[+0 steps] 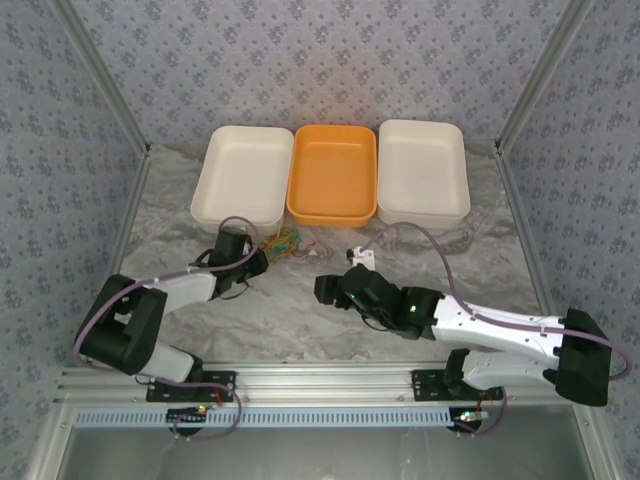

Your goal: Untangle the cables

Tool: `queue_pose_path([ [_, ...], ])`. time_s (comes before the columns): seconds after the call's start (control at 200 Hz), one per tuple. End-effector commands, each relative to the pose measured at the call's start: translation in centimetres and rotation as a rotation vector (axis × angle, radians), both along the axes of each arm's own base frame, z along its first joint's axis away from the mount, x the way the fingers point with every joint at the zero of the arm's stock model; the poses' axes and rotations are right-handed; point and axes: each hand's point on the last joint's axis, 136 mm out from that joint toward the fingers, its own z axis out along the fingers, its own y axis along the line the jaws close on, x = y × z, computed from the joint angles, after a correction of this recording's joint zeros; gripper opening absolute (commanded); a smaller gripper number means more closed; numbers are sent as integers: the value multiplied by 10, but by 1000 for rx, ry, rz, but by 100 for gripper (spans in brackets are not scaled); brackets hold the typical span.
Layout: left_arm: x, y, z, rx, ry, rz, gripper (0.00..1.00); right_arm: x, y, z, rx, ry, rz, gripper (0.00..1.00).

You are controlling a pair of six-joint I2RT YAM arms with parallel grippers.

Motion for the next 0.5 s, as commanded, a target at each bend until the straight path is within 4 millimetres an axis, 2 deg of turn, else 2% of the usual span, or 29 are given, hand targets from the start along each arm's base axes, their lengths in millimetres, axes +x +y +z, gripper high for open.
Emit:
queue_pose_path([
  [0.0, 11, -10, 17, -43, -63, -32, 1, 1, -7, -6, 4, 17, -26, 73],
  [0.125, -5, -16, 28, -69, -88, -56, 0, 4, -18, -4, -14, 2, -52, 72],
  [0.3, -49, -42, 56, -133, -152, -153, 0, 8, -38, -1, -60, -24, -89, 70],
  [0.395, -71, -51, 66, -172, -182, -171, 0, 11, -47, -7, -60, -7, -105, 70],
  [0.495, -82, -52, 77, -240, -223, -148, 0, 14, -48, -18, 16, 48, -117, 68],
])
